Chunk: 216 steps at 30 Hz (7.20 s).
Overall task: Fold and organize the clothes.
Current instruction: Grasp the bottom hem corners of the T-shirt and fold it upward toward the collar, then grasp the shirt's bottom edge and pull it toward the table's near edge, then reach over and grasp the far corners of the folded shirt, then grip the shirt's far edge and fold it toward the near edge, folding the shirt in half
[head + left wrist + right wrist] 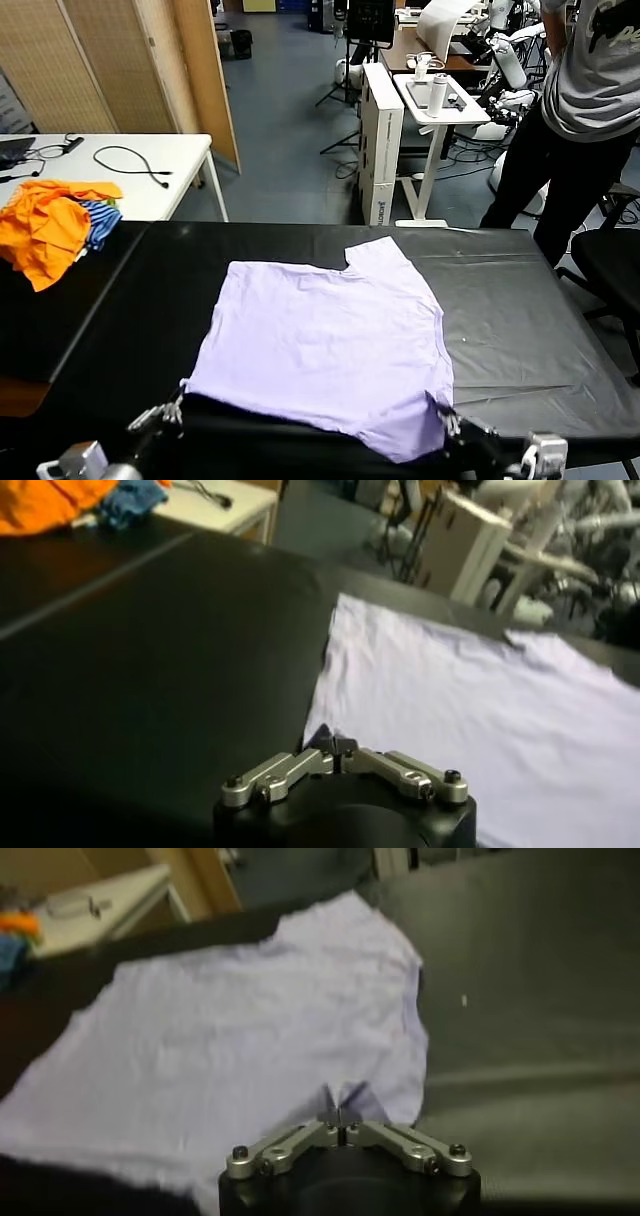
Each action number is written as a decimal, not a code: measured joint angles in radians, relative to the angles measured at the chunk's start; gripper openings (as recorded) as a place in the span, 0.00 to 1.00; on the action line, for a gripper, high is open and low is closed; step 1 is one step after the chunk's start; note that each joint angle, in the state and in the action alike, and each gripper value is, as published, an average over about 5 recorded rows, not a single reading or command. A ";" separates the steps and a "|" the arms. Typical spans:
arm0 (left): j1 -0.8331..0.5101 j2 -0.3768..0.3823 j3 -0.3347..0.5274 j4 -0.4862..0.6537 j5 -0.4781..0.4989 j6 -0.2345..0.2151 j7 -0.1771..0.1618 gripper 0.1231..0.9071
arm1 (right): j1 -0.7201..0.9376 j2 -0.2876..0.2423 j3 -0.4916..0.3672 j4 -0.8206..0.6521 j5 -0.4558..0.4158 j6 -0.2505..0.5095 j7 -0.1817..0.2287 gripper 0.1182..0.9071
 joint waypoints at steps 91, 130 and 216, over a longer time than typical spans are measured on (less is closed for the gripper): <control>0.013 0.052 0.015 0.078 0.186 0.087 -0.001 0.03 | -0.193 -0.004 0.056 0.052 -0.166 -0.142 -0.084 0.06; -0.436 0.198 0.066 0.186 -0.017 0.209 0.047 1.00 | 0.575 -0.121 -0.206 -0.370 0.033 -0.142 -0.053 1.00; -0.818 0.238 0.276 0.609 -0.162 0.246 0.062 0.03 | 0.792 -0.069 -0.366 -0.604 0.020 -0.131 -0.140 0.03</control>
